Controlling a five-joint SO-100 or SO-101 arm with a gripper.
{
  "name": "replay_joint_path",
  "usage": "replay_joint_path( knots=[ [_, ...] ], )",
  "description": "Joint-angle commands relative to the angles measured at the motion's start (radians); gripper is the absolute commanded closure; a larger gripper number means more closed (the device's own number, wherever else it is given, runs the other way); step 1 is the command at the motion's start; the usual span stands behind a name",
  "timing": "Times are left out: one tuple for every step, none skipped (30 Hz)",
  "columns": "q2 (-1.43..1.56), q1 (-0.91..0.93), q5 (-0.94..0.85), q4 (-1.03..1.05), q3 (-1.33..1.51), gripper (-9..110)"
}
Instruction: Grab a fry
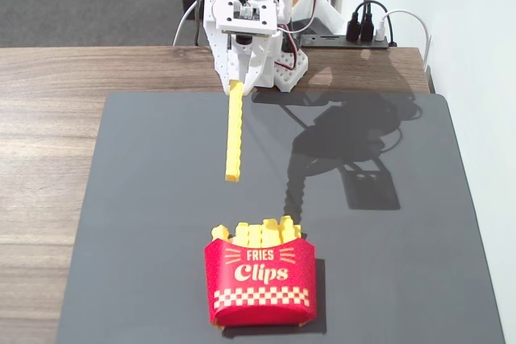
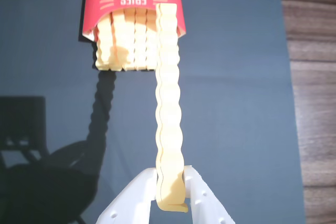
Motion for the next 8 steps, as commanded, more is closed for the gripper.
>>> replay_joint_path(
  knots=[
    [-0.006, -0.005, -0.006, 0.002, -0.054, 101],
    [-0.009, -0.005, -0.006, 0.002, -0.055, 101],
    [-0.009, -0.003, -0.006, 0.002, -0.055, 101],
    [-0.011, 0.0, -0.008, 0.002, -0.055, 101],
    [-0.012, 0.002, -0.009, 0.002, -0.055, 101],
    [-0.014, 0.003, -0.012, 0.002, -0.055, 101],
    [-0.014, 0.003, -0.012, 0.002, -0.055, 101],
    [-0.015, 0.003, -0.012, 0.002, -0.055, 101]
  ],
)
